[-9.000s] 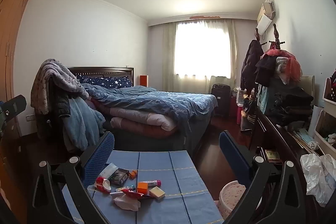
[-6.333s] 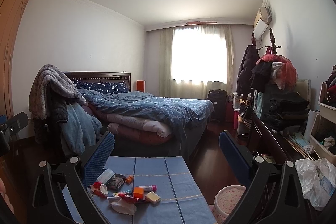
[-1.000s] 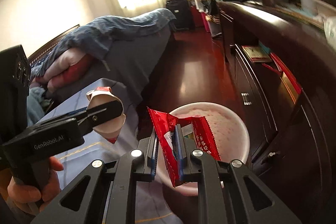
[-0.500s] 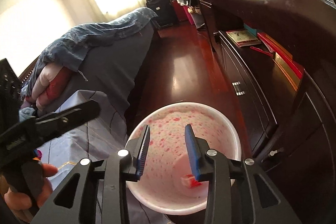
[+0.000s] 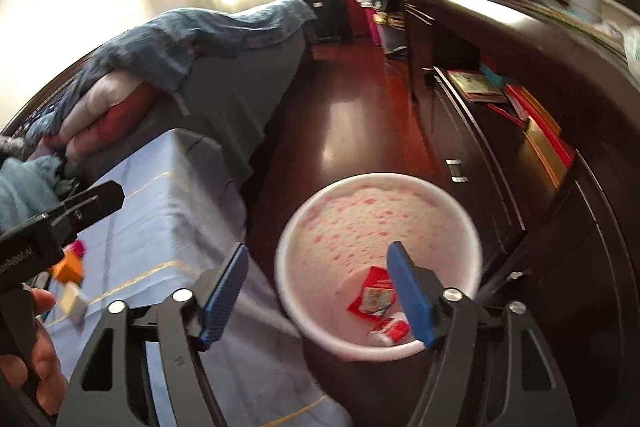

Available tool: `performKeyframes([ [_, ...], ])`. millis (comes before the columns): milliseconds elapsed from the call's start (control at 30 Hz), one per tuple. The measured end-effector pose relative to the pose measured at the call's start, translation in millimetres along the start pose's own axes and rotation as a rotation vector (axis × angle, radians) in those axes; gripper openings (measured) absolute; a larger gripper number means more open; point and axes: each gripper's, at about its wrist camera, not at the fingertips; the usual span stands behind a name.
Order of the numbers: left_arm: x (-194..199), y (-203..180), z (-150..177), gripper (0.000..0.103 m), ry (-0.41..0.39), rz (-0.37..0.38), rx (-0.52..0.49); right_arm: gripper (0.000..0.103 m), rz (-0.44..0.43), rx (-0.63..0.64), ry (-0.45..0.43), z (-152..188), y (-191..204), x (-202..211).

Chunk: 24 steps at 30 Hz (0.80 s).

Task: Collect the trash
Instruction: 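Grasp the orange cube with the left tool while the right tool grasps the cream square box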

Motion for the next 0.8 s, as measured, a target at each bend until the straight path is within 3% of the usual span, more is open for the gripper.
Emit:
performKeyframes([
  [133,26.2,42.4,4.3,0.097,-0.021,-0.084,0.079,0.077,-0.07,0.06,-0.01,0.0,35.5,15.1],
  [267,41.1,88.0,6.8,0.099,-0.055,-0.244,0.191,0.078,-0.136,0.127,-0.02,0.6,72.4,26.7],
  [367,29.8,117.7,8.3,0.099,-0.005,-0.344,0.268,0.078,-0.166,0.155,-0.022,1.5,90.6,31.7],
  [567,-19.4,149.8,14.9,0.098,0.122,-0.36,0.37,0.078,-0.2,0.209,-0.003,5.7,122.3,35.1],
  [633,-27.5,154.3,17.4,0.087,0.125,-0.349,0.379,0.078,-0.204,0.225,0.002,7.0,130.2,36.3],
  [700,-33.8,158.4,18.7,0.053,0.144,-0.337,0.386,0.078,-0.208,0.243,0.007,8.7,139.5,36.6],
  [767,-30.9,160.0,21.7,0.036,0.121,-0.328,0.377,0.078,-0.208,0.263,0.014,10.0,148.1,33.6],
  [800,-29.3,164.4,22.2,0.036,0.123,-0.306,0.389,0.078,-0.209,0.271,0.022,11.0,153.7,31.4],
])
Point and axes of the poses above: each gripper's, at about its wrist camera, not at the fingertips, and x roughly against the way its jaws point, y to its left, z to its underside, and after that the axes turned 7 degrees about x, right-handed
